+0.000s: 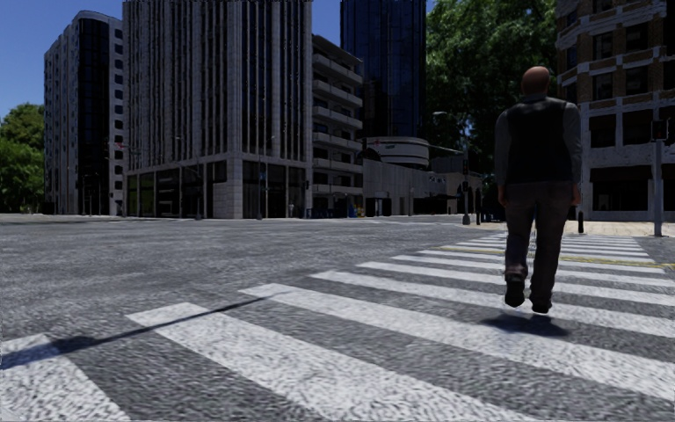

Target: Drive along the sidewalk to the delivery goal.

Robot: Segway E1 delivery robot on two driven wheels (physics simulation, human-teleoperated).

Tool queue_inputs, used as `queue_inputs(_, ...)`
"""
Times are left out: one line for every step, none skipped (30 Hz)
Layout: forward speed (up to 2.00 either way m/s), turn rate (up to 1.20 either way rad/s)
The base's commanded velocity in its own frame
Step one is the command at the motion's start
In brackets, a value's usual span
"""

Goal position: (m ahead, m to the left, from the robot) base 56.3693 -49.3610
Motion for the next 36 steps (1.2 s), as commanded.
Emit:
queue_inputs(1.06, -0.48)
queue_inputs(1.06, -0.47)
queue_inputs(1.06, -0.47)
queue_inputs(1.06, -0.4)
queue_inputs(1.06, -0.3)
queue_inputs(1.06, -0.28)
queue_inputs(1.06, -0.28)
queue_inputs(1.06, -0.28)
queue_inputs(1.06, -0.3)
queue_inputs(1.06, -0.41)
queue_inputs(1.06, -0.41)
queue_inputs(1.06, -0.47)
queue_inputs(1.06, -0.5)
queue_inputs(1.06, -0.5)
queue_inputs(1.06, -0.51)
queue_inputs(1.06, -0.51)
queue_inputs(1.06, -0.51)
queue_inputs(1.06, -0.51)
queue_inputs(1.06, -0.51)
queue_inputs(1.06, -0.51)
queue_inputs(1.06, -0.41)
queue_inputs(1.06, -0.41)
queue_inputs(1.07, -0.12)
queue_inputs(1.09, 0.0)
queue_inputs(1.11, 0.0)
queue_inputs(1.11, 0.0)
queue_inputs(1.12, 0.0)
queue_inputs(1.13, 0.0)
queue_inputs(1.13, 0.0)
queue_inputs(1.13, 0.0)
queue_inputs(1.13, 0.0)
queue_inputs(1.14, 0.0)
queue_inputs(1.14, 0.0)
queue_inputs(1.21, 0.0)
queue_inputs(1.33, 0.0)
queue_inputs(1.43, 0.0)
